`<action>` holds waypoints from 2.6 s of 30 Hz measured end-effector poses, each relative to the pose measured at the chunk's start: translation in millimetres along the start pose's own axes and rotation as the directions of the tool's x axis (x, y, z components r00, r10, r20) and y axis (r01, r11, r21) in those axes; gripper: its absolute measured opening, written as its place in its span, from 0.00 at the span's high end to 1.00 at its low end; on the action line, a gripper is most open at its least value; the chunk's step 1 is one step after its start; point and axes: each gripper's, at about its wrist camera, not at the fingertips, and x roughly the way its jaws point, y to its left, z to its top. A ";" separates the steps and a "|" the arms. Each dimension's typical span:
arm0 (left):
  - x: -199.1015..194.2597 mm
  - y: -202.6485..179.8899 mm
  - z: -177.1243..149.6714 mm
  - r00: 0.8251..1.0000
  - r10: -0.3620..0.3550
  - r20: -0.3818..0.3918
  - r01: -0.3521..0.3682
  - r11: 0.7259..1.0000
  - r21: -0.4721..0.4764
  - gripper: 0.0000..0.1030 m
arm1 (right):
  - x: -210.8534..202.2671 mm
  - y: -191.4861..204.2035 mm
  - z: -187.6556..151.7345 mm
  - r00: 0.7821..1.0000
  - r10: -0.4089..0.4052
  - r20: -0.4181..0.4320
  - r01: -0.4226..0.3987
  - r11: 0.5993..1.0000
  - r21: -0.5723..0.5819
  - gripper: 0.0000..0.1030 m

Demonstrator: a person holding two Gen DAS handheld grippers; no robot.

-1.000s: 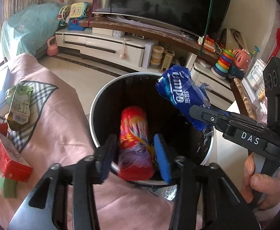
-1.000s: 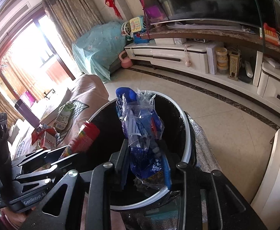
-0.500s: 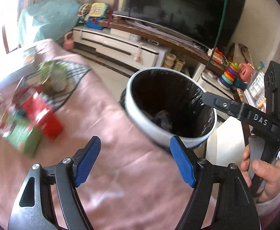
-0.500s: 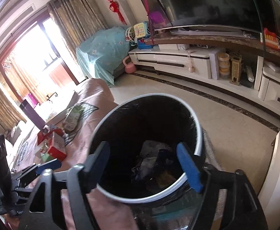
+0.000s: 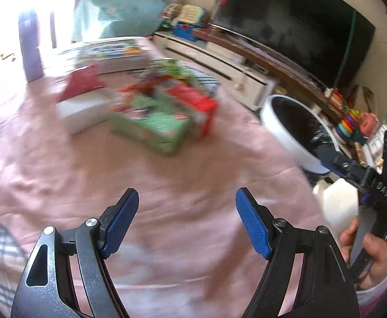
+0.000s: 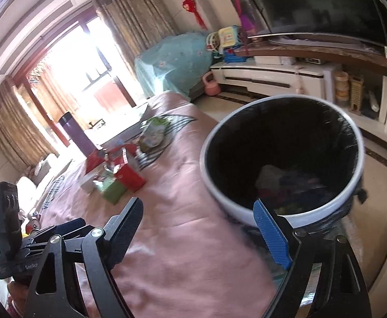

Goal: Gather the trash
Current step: 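Move both grippers back to the table and grasp the red juice carton with the right gripper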

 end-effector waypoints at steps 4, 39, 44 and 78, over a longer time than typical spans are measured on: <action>-4.0 33.9 -6.8 0.999 0.035 -0.004 -0.035 0.999 -0.041 0.25 | 10.6 18.8 -3.9 1.000 0.025 -0.001 -0.025 0.999 -0.025 0.16; 70.5 138.2 91.1 0.997 0.012 -0.070 0.007 0.963 0.269 0.20 | 128.8 102.2 35.3 0.988 0.061 -0.145 -0.086 0.981 -0.174 0.37; 72.9 120.1 86.9 0.997 -0.002 -0.074 0.028 0.938 0.346 0.41 | 143.0 103.3 33.9 0.983 0.036 -0.180 -0.066 0.983 -0.169 0.57; 2.2 61.6 -3.7 0.988 0.149 -0.046 -0.149 0.989 0.014 0.33 | 86.7 52.7 11.4 0.961 0.094 -0.262 -0.148 0.970 -0.194 0.67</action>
